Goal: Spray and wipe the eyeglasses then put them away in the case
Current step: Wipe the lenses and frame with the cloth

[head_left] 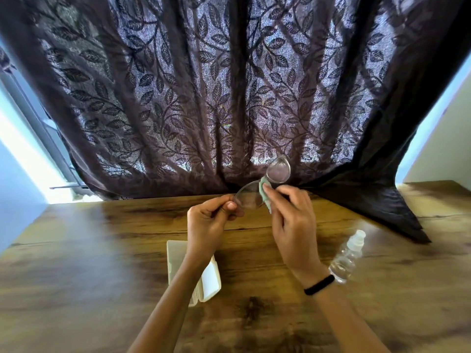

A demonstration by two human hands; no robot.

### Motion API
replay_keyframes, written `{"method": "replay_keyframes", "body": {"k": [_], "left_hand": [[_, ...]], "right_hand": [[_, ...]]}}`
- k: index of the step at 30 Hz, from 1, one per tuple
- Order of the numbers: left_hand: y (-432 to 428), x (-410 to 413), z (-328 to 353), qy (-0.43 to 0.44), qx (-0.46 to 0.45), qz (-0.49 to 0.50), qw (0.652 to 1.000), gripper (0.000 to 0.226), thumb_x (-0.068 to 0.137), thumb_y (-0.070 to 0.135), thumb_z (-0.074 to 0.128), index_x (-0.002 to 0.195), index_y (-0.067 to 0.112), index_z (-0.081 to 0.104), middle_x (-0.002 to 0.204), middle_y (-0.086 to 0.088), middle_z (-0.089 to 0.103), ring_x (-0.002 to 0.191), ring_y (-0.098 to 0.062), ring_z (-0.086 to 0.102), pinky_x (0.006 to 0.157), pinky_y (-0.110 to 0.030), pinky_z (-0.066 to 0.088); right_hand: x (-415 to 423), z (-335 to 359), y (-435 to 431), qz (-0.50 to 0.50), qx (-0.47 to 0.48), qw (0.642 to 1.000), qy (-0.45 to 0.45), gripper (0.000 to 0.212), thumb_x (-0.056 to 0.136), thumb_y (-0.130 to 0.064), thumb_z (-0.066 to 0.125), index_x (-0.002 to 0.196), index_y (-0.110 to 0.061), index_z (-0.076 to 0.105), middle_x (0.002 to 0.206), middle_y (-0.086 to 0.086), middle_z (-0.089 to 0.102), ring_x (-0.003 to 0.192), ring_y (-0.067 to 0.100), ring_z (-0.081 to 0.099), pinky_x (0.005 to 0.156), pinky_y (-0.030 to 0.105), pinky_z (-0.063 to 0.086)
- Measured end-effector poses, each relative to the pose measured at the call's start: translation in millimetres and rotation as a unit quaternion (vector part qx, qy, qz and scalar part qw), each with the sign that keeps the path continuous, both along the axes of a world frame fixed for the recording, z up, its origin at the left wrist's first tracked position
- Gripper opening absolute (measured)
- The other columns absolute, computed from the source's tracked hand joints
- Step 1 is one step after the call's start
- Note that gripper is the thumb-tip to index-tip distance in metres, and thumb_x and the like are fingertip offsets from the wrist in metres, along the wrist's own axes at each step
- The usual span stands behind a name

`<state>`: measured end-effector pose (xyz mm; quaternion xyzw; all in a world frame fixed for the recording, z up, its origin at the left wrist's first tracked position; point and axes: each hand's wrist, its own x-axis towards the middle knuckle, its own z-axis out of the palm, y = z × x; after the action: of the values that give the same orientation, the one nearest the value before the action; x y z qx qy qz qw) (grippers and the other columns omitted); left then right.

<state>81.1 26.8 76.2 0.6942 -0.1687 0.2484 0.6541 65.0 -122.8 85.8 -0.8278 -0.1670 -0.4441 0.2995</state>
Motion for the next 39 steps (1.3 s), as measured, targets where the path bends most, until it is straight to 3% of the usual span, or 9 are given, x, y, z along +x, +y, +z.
{"method": "replay_keyframes", "body": {"k": [9, 13, 16, 19, 22, 26, 29, 35, 39], "left_hand": [[-6.9, -0.1, 3.0, -0.017, -0.033, 0.020, 0.999, 0.034, 0.081, 0.001, 0.058, 0.088, 0.034, 0.068, 0.073, 0.028, 0.070, 0.069, 0.007, 0.065, 0.063, -0.009, 0.050], [-4.2, -2.2, 0.5, -0.017, -0.030, 0.026, 0.999, 0.037, 0.079, 0.008, 0.058, 0.078, 0.042, 0.071, 0.067, 0.022, 0.070, 0.062, 0.002, 0.062, 0.061, -0.015, 0.053], [-2.2, -2.4, -1.5, -0.015, -0.042, 0.021, 0.999, 0.031, 0.080, 0.008, 0.059, 0.081, 0.037, 0.070, 0.069, 0.018, 0.072, 0.062, -0.002, 0.064, 0.061, -0.019, 0.055], [-3.1, -4.4, -1.1, -0.018, -0.043, 0.017, 0.999, 0.021, 0.082, 0.011, 0.058, 0.082, 0.029, 0.070, 0.066, 0.015, 0.072, 0.062, -0.006, 0.069, 0.060, -0.020, 0.056], [-4.3, -6.4, 1.9, -0.042, -0.031, 0.018, 0.998, 0.026, 0.084, 0.013, 0.057, 0.081, 0.036, 0.070, 0.066, 0.013, 0.072, 0.062, -0.011, 0.070, 0.058, -0.021, 0.056], [-10.8, -6.3, 6.2, -0.062, -0.015, 0.032, 0.997, 0.032, 0.083, 0.010, 0.058, 0.085, 0.039, 0.071, 0.067, 0.020, 0.071, 0.062, -0.005, 0.069, 0.057, -0.020, 0.056], [-9.5, -5.7, 6.9, -0.070, -0.033, 0.052, 0.996, 0.026, 0.081, 0.006, 0.059, 0.091, 0.028, 0.069, 0.068, 0.024, 0.069, 0.063, 0.002, 0.065, 0.059, -0.013, 0.052], [-1.8, -8.1, 9.7, -0.055, -0.045, 0.039, 0.997, 0.014, 0.080, 0.015, 0.061, 0.092, 0.019, 0.067, 0.067, 0.017, 0.071, 0.063, -0.002, 0.066, 0.059, -0.017, 0.054], [0.4, -5.2, 12.1, -0.050, -0.035, 0.021, 0.998, 0.017, 0.082, 0.016, 0.056, 0.091, 0.008, 0.067, 0.067, 0.005, 0.070, 0.063, -0.009, 0.070, 0.060, -0.021, 0.056]], "right_hand": [[-11.6, 3.8, 22.5, 0.071, -0.077, 0.994, 0.019, 0.036, 0.091, -0.006, 0.040, 0.124, -0.004, 0.056, 0.104, 0.008, 0.059, 0.097, 0.017, 0.045, 0.092, 0.025, 0.042], [-10.9, -1.3, 16.0, 0.067, -0.106, 0.992, -0.012, 0.035, 0.091, -0.006, 0.041, 0.121, -0.004, 0.058, 0.108, -0.001, 0.046, 0.097, 0.016, 0.043, 0.090, 0.026, 0.043], [-10.0, -6.4, 7.2, 0.054, -0.126, 0.990, -0.044, 0.032, 0.092, -0.007, 0.042, 0.116, -0.003, 0.062, 0.101, 0.005, 0.058, 0.094, 0.017, 0.045, 0.084, 0.027, 0.047], [-6.4, -6.9, -2.5, 0.030, -0.088, 0.994, -0.061, 0.029, 0.092, -0.006, 0.043, 0.112, -0.001, 0.064, 0.092, 0.013, 0.065, 0.090, 0.018, 0.046, 0.082, 0.023, 0.044], [-2.4, 1.6, -6.6, 0.013, -0.017, 0.998, -0.051, 0.029, 0.088, 0.001, 0.048, 0.112, 0.000, 0.064, 0.093, 0.014, 0.063, 0.089, 0.017, 0.046, 0.083, 0.018, 0.039], [-7.9, 13.4, 8.9, 0.025, -0.018, 0.999, -0.026, 0.034, 0.087, 0.001, 0.045, 0.117, 0.000, 0.061, 0.101, 0.013, 0.062, 0.096, 0.018, 0.044, 0.088, 0.018, 0.038], [-16.5, 12.1, 24.3, 0.054, -0.059, 0.997, -0.020, 0.035, 0.092, -0.005, 0.038, 0.121, -0.002, 0.058, 0.105, 0.009, 0.057, 0.099, 0.018, 0.043, 0.093, 0.024, 0.041], [-13.9, -0.3, 11.6, 0.048, -0.122, 0.989, -0.064, 0.031, 0.094, -0.006, 0.041, 0.118, -0.003, 0.060, 0.107, 0.000, 0.044, 0.094, 0.018, 0.043, 0.084, 0.027, 0.044], [-3.8, -5.1, -2.4, 0.012, -0.094, 0.992, -0.088, 0.029, 0.091, -0.004, 0.046, 0.114, -0.001, 0.062, 0.103, 0.004, 0.053, 0.091, 0.020, 0.044, 0.081, 0.025, 0.043]]}}
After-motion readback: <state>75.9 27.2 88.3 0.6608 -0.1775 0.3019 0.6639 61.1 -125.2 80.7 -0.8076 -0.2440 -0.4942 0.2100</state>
